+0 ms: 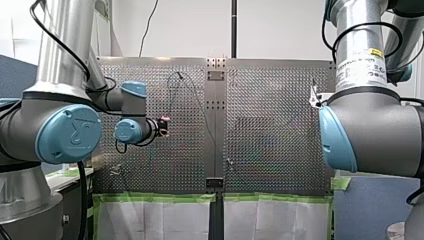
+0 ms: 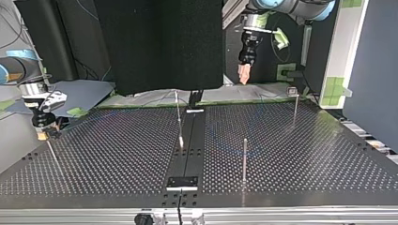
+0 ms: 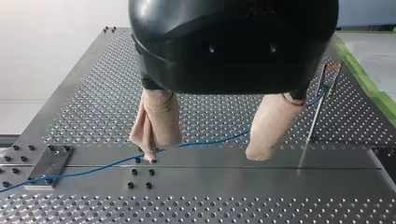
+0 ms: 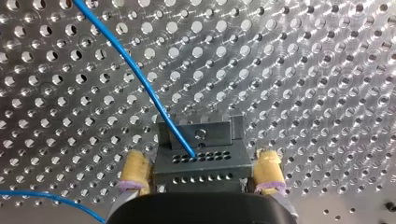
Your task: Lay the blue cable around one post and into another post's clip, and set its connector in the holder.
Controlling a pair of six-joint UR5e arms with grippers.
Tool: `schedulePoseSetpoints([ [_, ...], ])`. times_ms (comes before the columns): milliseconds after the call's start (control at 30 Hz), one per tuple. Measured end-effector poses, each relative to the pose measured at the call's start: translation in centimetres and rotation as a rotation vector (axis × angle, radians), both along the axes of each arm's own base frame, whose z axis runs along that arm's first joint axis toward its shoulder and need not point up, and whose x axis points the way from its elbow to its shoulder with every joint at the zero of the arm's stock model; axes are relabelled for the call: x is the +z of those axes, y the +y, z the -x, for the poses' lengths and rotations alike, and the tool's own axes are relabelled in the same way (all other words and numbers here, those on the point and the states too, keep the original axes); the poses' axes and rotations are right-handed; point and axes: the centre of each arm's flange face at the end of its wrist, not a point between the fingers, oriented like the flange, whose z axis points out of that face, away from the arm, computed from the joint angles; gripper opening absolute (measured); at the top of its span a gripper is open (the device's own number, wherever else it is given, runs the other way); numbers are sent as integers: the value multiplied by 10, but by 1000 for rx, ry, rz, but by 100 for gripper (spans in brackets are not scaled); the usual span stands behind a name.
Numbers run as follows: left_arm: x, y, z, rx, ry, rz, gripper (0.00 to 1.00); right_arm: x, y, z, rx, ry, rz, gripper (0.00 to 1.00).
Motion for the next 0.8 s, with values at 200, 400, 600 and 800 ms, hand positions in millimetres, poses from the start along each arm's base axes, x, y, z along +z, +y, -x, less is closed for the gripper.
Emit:
schedulePoseSetpoints([
  [200, 0, 0, 0, 1, 2, -1, 100, 0, 0, -1, 6, 1, 2, 100],
  [400, 0, 1, -1, 4, 2, -1, 100, 1, 0, -1, 12, 1, 8, 100],
  [600, 0, 2, -1, 3, 2, -1, 100, 0, 0, -2, 20, 3, 9, 100],
  [800, 0, 2, -1, 2, 2, -1, 100, 1, 0, -2, 25, 4, 10, 100],
])
